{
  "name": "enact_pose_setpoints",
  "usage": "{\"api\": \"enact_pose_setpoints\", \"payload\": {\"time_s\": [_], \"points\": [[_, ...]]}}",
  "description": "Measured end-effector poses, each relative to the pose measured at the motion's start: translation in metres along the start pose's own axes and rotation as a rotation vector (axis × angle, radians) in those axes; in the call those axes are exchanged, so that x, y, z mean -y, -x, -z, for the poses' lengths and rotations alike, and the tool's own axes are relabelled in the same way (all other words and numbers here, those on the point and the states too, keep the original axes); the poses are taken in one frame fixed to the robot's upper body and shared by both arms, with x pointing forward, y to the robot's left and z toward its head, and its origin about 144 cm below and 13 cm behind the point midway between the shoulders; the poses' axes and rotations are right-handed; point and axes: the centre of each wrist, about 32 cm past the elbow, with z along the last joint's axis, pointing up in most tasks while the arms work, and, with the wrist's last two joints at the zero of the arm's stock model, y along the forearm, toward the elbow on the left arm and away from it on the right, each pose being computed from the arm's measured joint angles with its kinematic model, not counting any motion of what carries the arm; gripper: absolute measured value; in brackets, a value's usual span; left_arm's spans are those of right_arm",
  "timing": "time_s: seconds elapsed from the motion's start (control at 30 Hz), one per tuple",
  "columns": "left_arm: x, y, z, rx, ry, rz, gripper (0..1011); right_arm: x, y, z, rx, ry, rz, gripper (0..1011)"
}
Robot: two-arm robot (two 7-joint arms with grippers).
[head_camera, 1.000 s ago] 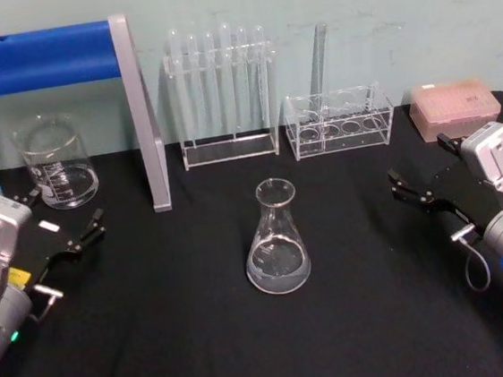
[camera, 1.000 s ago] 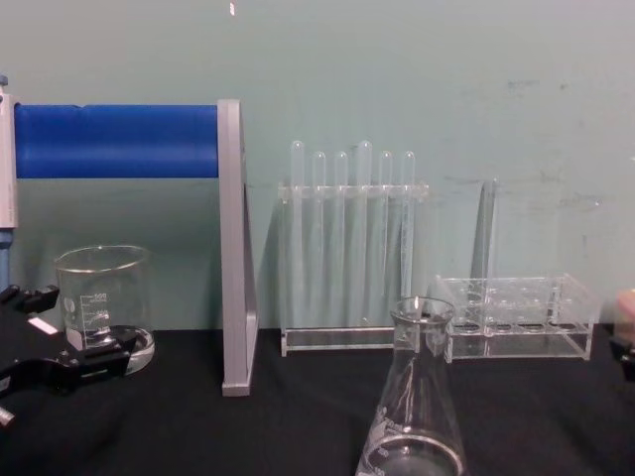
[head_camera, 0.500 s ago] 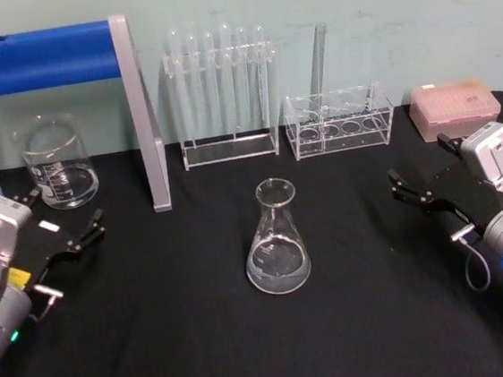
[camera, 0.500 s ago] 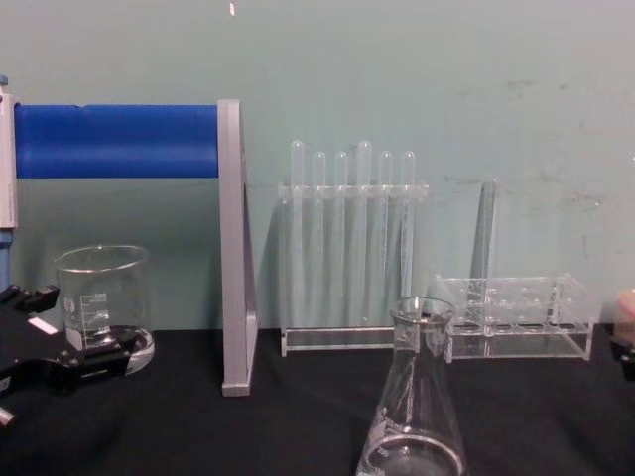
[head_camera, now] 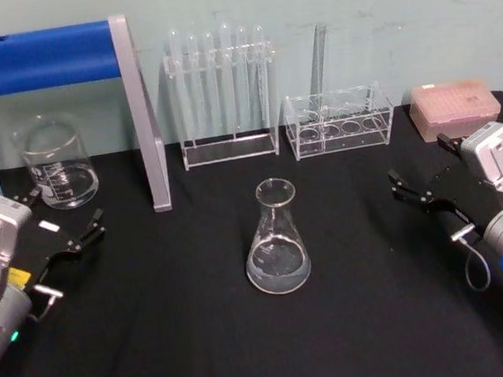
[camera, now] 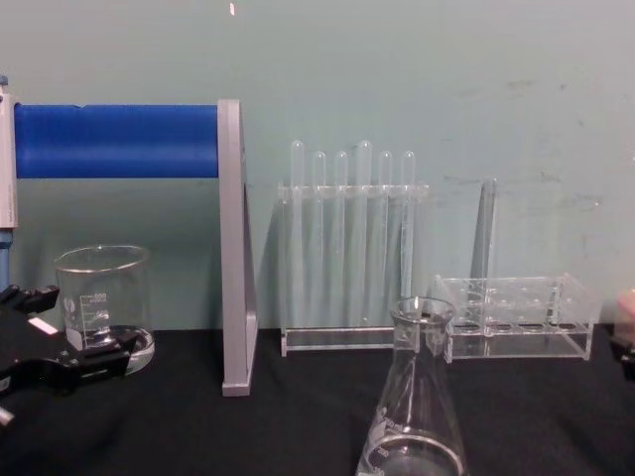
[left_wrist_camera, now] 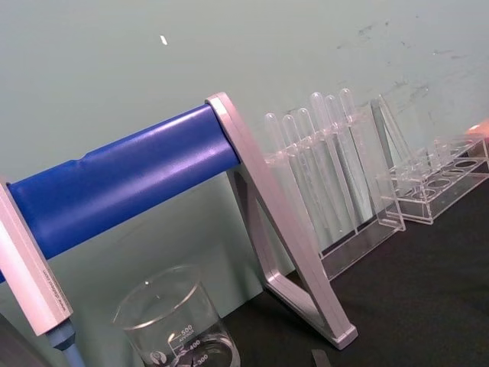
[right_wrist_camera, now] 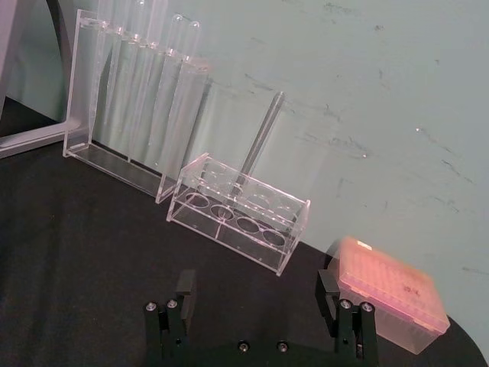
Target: Grasp the erlenmeyer flask with one hand, shake it three times, then place it back.
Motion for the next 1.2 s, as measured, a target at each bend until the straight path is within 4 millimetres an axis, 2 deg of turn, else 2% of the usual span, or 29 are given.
{"api": "enact_pose_setpoints", "payload": {"time_s": [0.57, 1.2], "points": [[0.000, 0.000, 0.000, 0.000, 0.000, 0.000, 1001, 0.004, 0.004, 0.001, -0.036, -0.006, -0.037, 1000], [0.000, 0.000, 0.000, 0.000, 0.000, 0.000, 1001, 0.012, 0.049, -0.012, -0.211, -0.084, -0.282, 1000]]}}
